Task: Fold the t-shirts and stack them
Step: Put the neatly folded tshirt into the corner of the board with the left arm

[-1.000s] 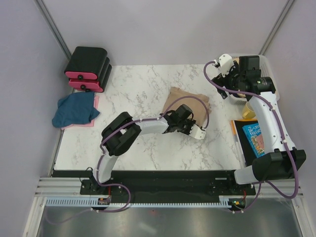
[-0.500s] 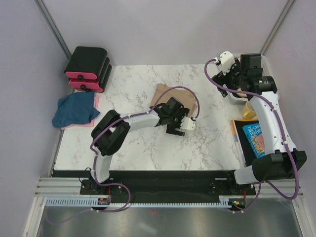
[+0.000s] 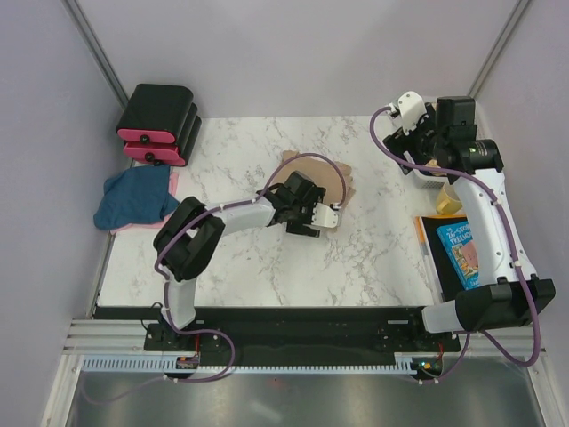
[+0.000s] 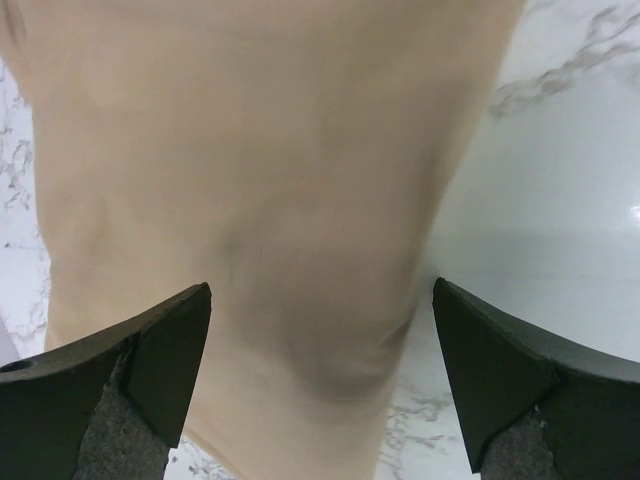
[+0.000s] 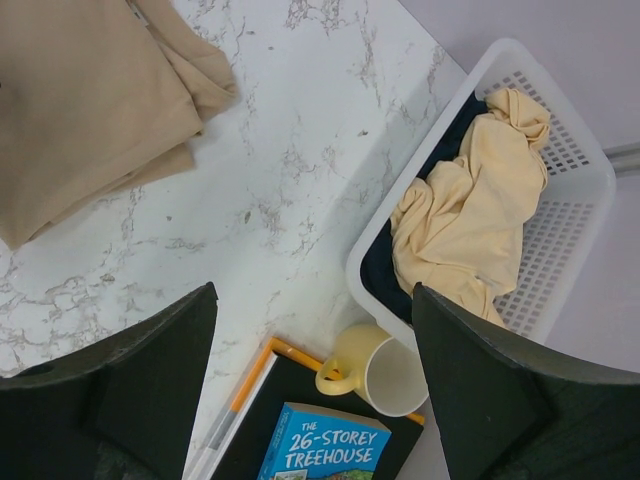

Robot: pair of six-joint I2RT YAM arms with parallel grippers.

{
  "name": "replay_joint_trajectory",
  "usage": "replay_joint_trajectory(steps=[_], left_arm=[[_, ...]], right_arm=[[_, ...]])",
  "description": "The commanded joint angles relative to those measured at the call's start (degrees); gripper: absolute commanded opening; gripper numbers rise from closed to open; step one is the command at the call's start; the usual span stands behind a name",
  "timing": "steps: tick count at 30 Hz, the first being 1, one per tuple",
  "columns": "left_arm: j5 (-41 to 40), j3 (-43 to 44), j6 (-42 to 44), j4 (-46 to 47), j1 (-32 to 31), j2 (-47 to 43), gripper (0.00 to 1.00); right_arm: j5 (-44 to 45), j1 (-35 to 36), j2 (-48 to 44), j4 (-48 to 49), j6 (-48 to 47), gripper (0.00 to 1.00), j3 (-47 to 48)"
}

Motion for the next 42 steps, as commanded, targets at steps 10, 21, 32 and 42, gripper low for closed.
replay_joint_trajectory(steps=[10, 21, 32, 42], left_arm=[[-1.95, 5.01, 10.61, -1.98, 1.95, 11.80, 0.95], [-0.54, 8.96, 7.03, -8.66, 1.95, 13.49, 0.03], [-0.53, 13.80, 4.81, -20.52, 4.85, -4.44, 0.02], [-10.64, 16.43, 4.29, -22.63, 11.26, -14.55, 0.02]], right_arm=[[0.55, 0.19, -0.03, 1.19, 0.33, 0.84, 2.01], [0.99, 0.10, 0.06, 1.10, -0.19, 0.78, 4.04], [0.64, 0.19, -0.20, 1.10, 0.25, 0.78, 5.53], [0.81, 0.19, -0.90, 1.19, 0.25, 0.78, 6.23]])
